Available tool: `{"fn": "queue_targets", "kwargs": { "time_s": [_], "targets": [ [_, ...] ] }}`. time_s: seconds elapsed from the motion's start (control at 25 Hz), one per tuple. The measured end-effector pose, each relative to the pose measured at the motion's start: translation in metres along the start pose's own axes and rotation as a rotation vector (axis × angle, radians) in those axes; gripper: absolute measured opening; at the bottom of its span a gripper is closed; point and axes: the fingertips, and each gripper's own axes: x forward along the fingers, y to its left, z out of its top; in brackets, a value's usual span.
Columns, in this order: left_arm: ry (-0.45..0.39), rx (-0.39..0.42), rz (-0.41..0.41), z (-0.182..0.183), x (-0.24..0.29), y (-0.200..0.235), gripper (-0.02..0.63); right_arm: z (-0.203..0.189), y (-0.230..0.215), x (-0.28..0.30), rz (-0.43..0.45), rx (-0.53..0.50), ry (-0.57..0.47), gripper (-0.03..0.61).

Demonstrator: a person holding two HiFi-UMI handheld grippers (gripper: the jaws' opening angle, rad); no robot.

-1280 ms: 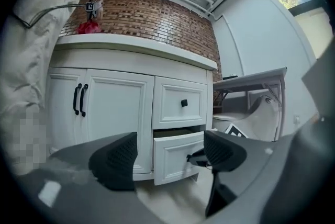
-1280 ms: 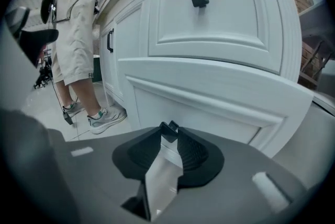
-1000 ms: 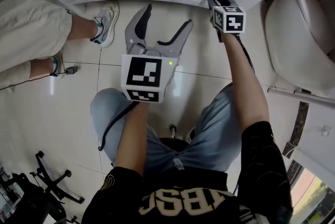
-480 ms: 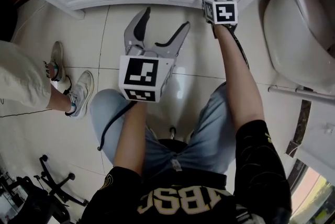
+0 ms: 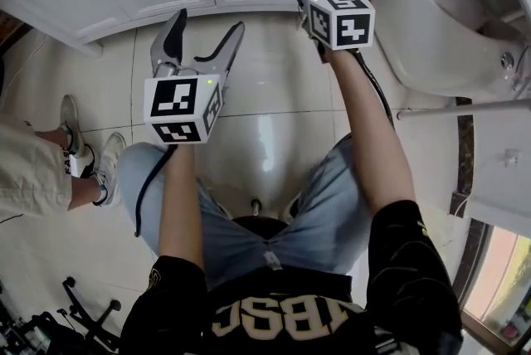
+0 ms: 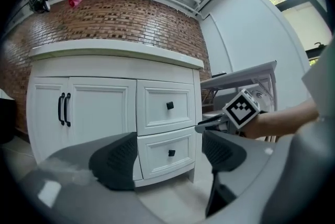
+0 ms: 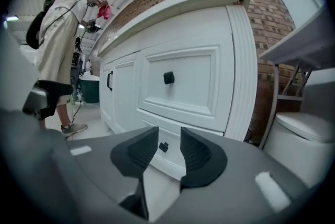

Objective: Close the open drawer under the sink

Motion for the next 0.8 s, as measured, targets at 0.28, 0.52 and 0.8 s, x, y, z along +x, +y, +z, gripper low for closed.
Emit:
{"fn": "queue_targets", "kwargs": {
  "time_s": [0.28, 0.52, 0.8],
  "targets": [
    [-0.03, -0.011, -0.011, 0.013, -0.01, -0.008, 0.402, 0.025, 0.055, -0.059, 0.075, -0.11, -0.091, 0.224],
    [-0.051, -0.034, -0.003, 0.022, -0.029, -0.018, 0.4, 0.049, 0.089, -0.092, 0.024, 0.027, -0.23, 0.236],
    [-0.074, 0.011, 0.021, 0.026, -0.05, -0.026, 0.393, 0.046, 0.118, -0.125, -0.04, -0.07, -0.261, 0.316]
  ]
}}
